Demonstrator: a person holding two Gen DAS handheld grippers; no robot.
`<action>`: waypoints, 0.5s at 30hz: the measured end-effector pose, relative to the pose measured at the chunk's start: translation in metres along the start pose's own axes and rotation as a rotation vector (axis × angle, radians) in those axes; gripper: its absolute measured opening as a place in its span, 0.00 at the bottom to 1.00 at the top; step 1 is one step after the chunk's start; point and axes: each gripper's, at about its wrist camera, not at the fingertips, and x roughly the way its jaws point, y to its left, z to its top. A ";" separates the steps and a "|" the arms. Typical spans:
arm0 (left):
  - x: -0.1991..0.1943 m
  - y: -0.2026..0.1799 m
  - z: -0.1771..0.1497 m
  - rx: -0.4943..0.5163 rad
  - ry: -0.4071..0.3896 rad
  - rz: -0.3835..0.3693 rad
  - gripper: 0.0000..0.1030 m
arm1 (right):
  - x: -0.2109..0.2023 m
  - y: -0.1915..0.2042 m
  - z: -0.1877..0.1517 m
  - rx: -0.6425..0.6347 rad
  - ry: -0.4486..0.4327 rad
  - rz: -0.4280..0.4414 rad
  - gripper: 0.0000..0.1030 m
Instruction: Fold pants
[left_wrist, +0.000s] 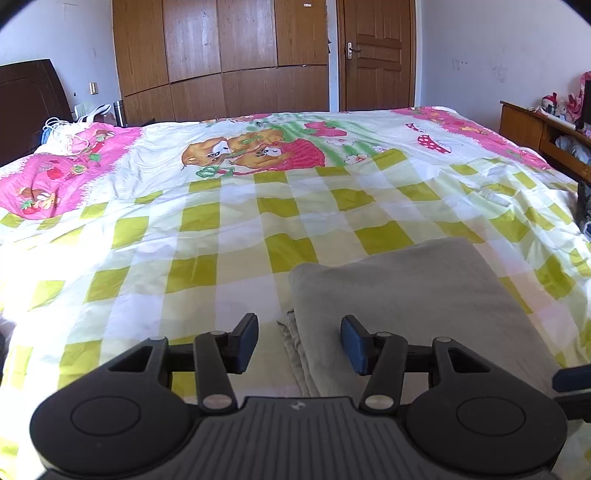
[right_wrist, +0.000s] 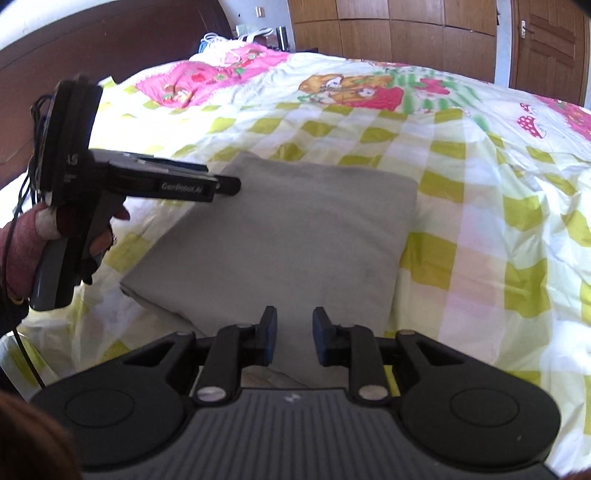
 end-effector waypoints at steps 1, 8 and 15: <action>-0.008 -0.001 -0.004 0.002 -0.006 -0.003 0.61 | -0.003 0.003 0.001 -0.001 -0.013 0.010 0.22; -0.030 -0.015 -0.041 0.105 0.070 0.032 0.61 | 0.019 0.026 -0.003 -0.020 0.049 0.070 0.22; -0.050 -0.013 -0.039 0.070 0.038 0.021 0.61 | 0.009 0.033 -0.005 -0.023 0.037 0.059 0.21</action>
